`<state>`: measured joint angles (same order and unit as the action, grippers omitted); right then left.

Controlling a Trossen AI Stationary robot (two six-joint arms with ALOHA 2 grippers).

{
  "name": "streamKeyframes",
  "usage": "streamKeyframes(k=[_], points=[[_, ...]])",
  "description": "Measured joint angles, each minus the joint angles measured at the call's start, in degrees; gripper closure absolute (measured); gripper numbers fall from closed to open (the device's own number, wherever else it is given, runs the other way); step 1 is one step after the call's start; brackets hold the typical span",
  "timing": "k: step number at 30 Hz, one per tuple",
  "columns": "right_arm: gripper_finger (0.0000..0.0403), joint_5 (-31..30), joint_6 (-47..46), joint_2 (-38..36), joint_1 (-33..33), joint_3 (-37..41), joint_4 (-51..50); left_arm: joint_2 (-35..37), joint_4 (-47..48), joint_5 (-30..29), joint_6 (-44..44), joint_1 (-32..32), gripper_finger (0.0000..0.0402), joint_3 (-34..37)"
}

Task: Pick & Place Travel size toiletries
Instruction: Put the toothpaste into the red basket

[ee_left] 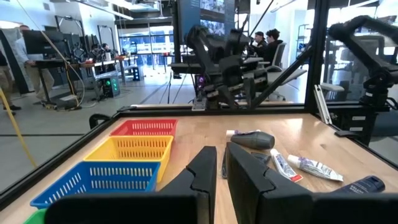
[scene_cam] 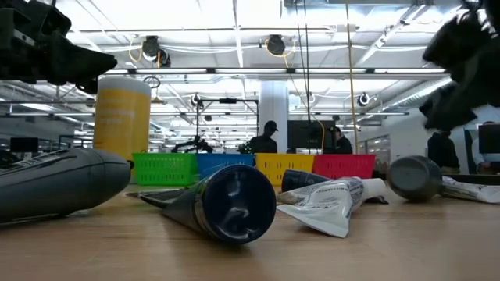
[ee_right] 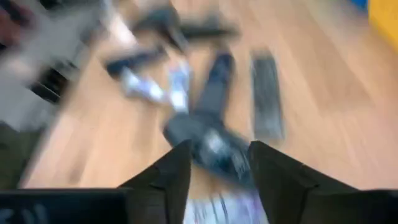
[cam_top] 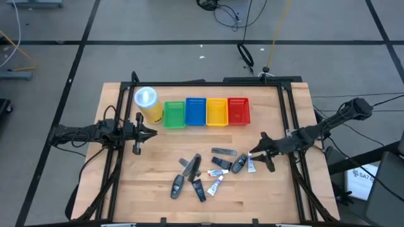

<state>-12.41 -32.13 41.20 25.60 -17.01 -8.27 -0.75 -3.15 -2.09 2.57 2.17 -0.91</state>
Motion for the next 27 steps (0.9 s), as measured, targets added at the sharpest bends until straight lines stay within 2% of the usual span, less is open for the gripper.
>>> streamKeyframes(k=[3,6,8,13,20,27], points=[[0.0209,0.66,-9.03,6.13,0.39,-5.18,-10.52,0.0,0.02,0.01,0.0,0.0,0.0364,0.0],[0.0188,3.23,-17.43,11.82,0.33,-9.85,-14.96,0.02,-0.1,-0.02,0.0,0.0,0.0364,0.0],[0.018,4.56,-22.56,15.54,0.36,-11.2,-16.74,0.0,-0.03,0.01,0.0,0.0,0.0364,0.0],[0.0175,5.78,-33.0,23.77,0.26,-13.51,-13.11,0.02,-0.03,0.01,0.0,0.0,0.0364,0.0],[0.0184,8.08,-38.69,31.75,0.29,-16.36,-12.63,0.01,-0.05,0.01,0.0,0.0,0.0364,0.0],[0.0194,7.69,-39.23,36.12,0.26,-16.72,-12.57,0.0,-0.05,0.01,0.0,0.0,0.0364,0.0]])
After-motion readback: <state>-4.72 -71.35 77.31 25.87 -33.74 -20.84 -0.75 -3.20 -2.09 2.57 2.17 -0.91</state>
